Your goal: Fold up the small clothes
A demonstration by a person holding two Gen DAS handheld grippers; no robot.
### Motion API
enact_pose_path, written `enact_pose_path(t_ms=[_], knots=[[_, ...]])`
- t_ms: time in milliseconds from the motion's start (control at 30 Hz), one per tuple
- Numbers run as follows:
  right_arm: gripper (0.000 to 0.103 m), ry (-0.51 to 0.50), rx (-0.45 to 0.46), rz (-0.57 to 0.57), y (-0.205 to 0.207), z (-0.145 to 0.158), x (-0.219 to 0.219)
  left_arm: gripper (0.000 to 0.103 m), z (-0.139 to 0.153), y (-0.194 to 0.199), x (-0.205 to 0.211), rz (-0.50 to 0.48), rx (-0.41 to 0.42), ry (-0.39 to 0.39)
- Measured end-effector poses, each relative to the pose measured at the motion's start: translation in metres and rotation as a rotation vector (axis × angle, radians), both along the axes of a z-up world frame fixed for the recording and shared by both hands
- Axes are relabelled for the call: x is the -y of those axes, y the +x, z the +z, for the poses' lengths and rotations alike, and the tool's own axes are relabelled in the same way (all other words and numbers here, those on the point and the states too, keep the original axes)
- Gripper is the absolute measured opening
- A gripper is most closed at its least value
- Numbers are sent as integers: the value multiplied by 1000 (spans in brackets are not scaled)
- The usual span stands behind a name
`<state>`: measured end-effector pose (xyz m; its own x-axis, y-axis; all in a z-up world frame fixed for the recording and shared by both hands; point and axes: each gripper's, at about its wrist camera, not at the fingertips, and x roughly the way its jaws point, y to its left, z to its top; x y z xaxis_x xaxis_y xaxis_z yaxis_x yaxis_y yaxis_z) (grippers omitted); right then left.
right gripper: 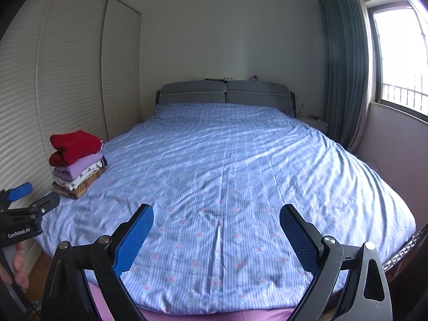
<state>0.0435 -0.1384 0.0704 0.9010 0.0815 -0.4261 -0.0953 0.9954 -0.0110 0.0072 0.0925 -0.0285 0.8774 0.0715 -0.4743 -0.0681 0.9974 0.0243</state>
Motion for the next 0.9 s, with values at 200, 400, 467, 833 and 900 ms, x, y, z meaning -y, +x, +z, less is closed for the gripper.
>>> enact_pose_path(t_ms=[200, 400, 467, 833, 900], knots=[[96, 7, -5, 0, 1, 0, 1, 103, 0, -1, 1, -7, -2, 2], [96, 9, -6, -1, 1, 1, 3, 103, 1, -2, 3, -8, 0, 3], [96, 7, -6, -3, 1, 1, 3, 103, 1, -2, 3, -7, -2, 5], [96, 9, -7, -21, 2, -1, 5, 103, 6, -3, 6, 7, 5, 7], [96, 13, -12, -28, 3, -2, 6, 103, 6, -2, 6, 11, 4, 6]])
